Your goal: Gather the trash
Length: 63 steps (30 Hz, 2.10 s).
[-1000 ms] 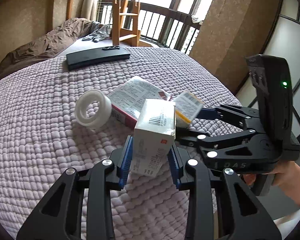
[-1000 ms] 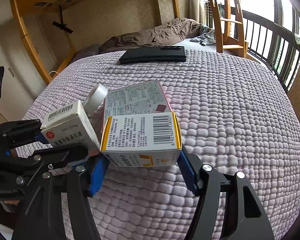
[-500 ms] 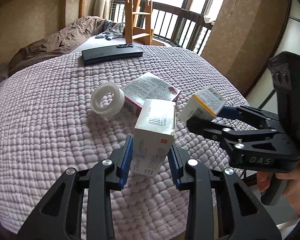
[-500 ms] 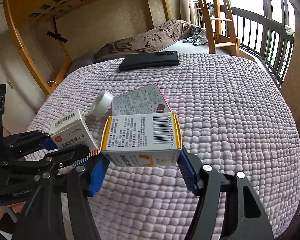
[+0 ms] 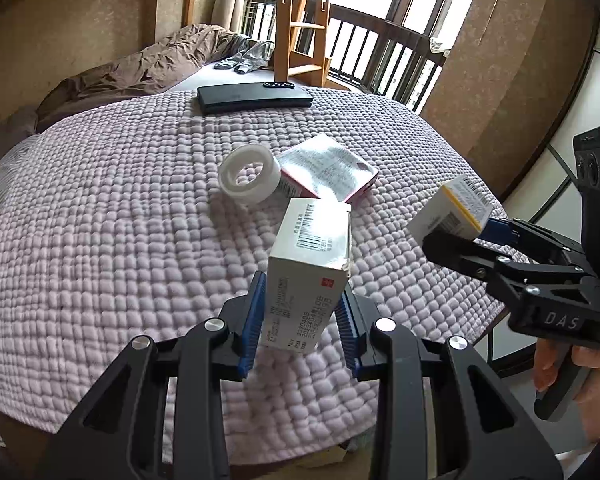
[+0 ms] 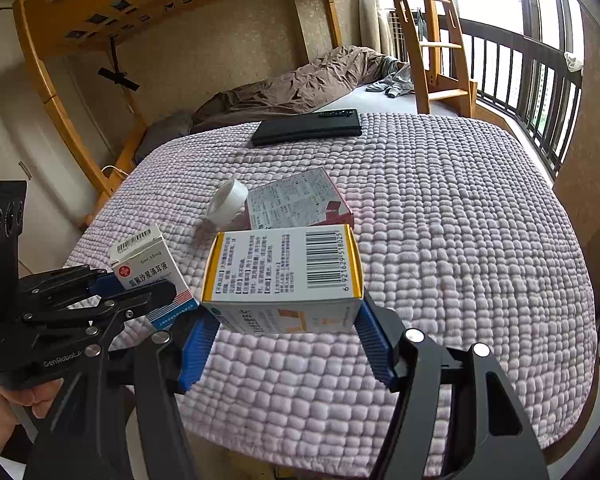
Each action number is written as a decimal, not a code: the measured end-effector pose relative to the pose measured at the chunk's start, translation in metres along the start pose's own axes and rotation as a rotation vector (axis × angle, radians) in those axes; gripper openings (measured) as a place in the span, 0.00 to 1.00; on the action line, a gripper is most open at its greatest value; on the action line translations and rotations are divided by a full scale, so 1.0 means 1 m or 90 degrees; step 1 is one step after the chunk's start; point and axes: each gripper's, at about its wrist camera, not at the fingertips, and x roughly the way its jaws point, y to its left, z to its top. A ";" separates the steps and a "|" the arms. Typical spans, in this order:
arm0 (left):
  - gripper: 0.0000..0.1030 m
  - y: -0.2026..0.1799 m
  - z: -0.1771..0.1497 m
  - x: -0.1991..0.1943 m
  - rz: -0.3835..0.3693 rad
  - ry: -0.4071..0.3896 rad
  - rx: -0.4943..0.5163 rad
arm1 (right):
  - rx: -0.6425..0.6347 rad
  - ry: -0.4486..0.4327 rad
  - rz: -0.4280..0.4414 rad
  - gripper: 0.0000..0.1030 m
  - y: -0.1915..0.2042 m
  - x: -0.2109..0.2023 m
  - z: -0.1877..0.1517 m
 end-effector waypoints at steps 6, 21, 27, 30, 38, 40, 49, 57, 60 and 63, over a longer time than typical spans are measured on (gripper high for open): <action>0.35 0.002 -0.008 -0.013 0.009 0.002 0.003 | -0.002 0.003 0.007 0.62 0.007 -0.013 -0.012; 0.35 0.006 -0.021 -0.037 0.024 0.004 0.010 | -0.016 0.022 0.015 0.61 0.025 -0.038 -0.037; 0.35 0.005 -0.025 -0.044 0.026 0.006 0.016 | -0.012 0.025 0.017 0.61 0.030 -0.048 -0.046; 0.35 0.003 -0.028 -0.047 0.026 0.008 0.020 | -0.014 0.029 0.018 0.61 0.033 -0.052 -0.052; 0.35 -0.001 -0.041 -0.056 0.020 0.018 0.031 | -0.021 0.041 0.018 0.62 0.040 -0.059 -0.062; 0.35 -0.002 -0.042 -0.058 0.017 0.021 0.033 | -0.022 0.043 0.017 0.61 0.041 -0.061 -0.065; 0.35 -0.007 -0.053 -0.066 0.002 0.034 0.048 | -0.029 0.056 0.019 0.61 0.047 -0.068 -0.078; 0.35 -0.018 -0.064 -0.069 -0.015 0.052 0.070 | -0.035 0.070 0.019 0.61 0.047 -0.076 -0.089; 0.35 -0.022 -0.069 -0.068 -0.021 0.062 0.079 | -0.035 0.073 0.020 0.62 0.046 -0.079 -0.093; 0.35 -0.025 -0.073 -0.067 -0.021 0.069 0.088 | -0.037 0.078 0.022 0.61 0.046 -0.081 -0.097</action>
